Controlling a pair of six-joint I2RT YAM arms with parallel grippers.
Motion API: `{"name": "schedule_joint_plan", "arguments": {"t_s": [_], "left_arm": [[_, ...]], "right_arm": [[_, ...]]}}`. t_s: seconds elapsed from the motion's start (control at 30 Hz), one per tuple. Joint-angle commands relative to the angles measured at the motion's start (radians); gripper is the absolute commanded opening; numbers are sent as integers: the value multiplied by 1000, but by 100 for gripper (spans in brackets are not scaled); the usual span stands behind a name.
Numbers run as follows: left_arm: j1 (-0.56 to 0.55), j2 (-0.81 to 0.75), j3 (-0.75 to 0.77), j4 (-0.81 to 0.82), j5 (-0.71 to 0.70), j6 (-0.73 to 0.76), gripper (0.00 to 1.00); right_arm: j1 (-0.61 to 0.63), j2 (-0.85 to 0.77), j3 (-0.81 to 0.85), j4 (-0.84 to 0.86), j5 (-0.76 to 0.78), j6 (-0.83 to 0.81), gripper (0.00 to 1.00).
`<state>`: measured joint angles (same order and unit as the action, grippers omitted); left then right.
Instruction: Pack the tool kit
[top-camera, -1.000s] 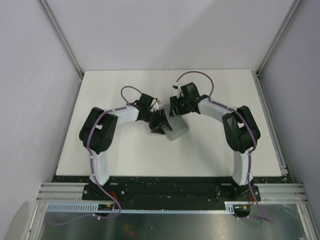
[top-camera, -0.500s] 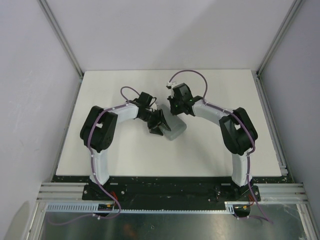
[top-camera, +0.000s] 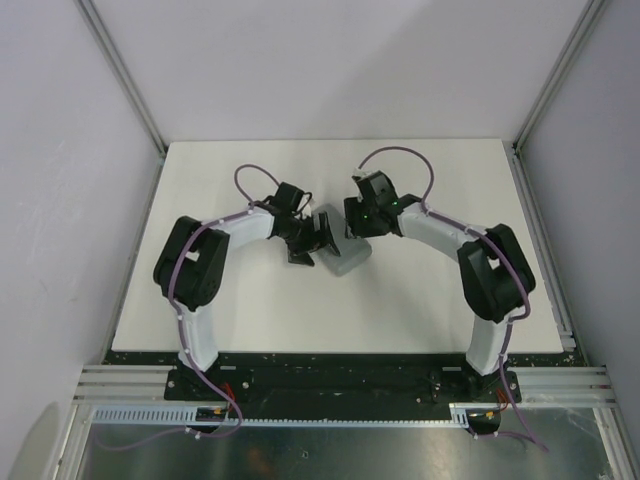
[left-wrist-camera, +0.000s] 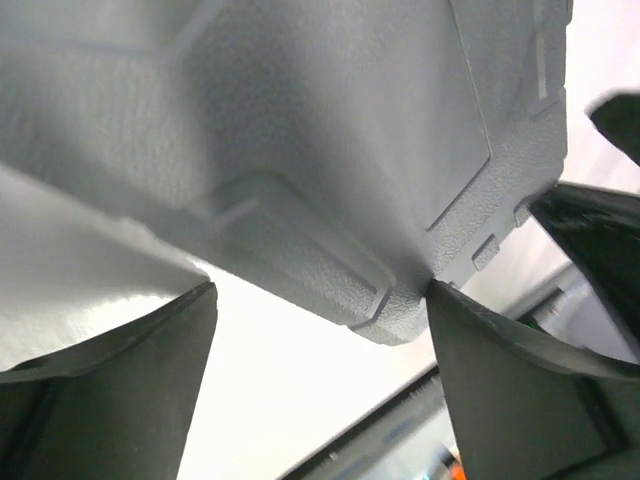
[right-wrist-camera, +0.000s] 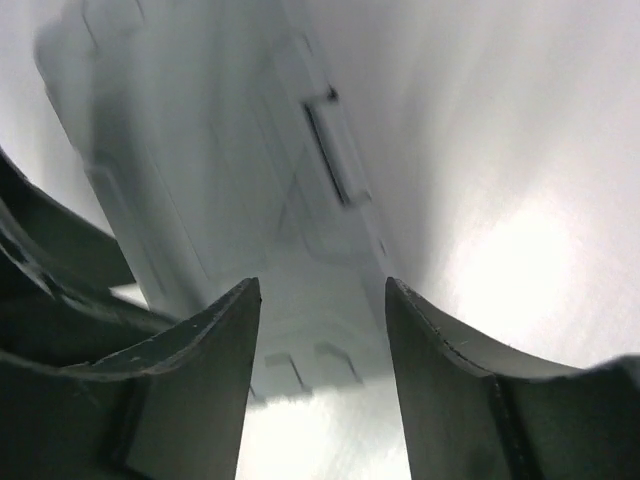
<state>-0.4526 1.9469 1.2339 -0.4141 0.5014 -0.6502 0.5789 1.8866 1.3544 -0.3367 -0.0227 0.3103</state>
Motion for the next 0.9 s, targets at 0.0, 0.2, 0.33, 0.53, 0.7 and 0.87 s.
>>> {"name": "schedule_joint_plan", "arguments": {"t_s": [0.0,0.2,0.33,0.53,0.7,0.87], "left_arm": [[27,-49,-1,22,-354,103,95],[36,-265,-51,-1,-419,133,99],[37,-478,-138,-16,-462,162,99],[37,-885,-280,-39,-652,208,99],[36,-1161,-339,-70,-820,250,100],[37,-1275,-344,-121,-877,263,99]], "right_arm": [[-56,-152,-8,-99,49,66,65],[-145,-305,-13,-202,154,50,98],[-210,-423,-45,-281,262,63,99],[-348,-672,-159,-351,415,128,99],[-476,-824,-229,-384,442,133,99],[-535,-890,-246,-411,477,121,99]]}}
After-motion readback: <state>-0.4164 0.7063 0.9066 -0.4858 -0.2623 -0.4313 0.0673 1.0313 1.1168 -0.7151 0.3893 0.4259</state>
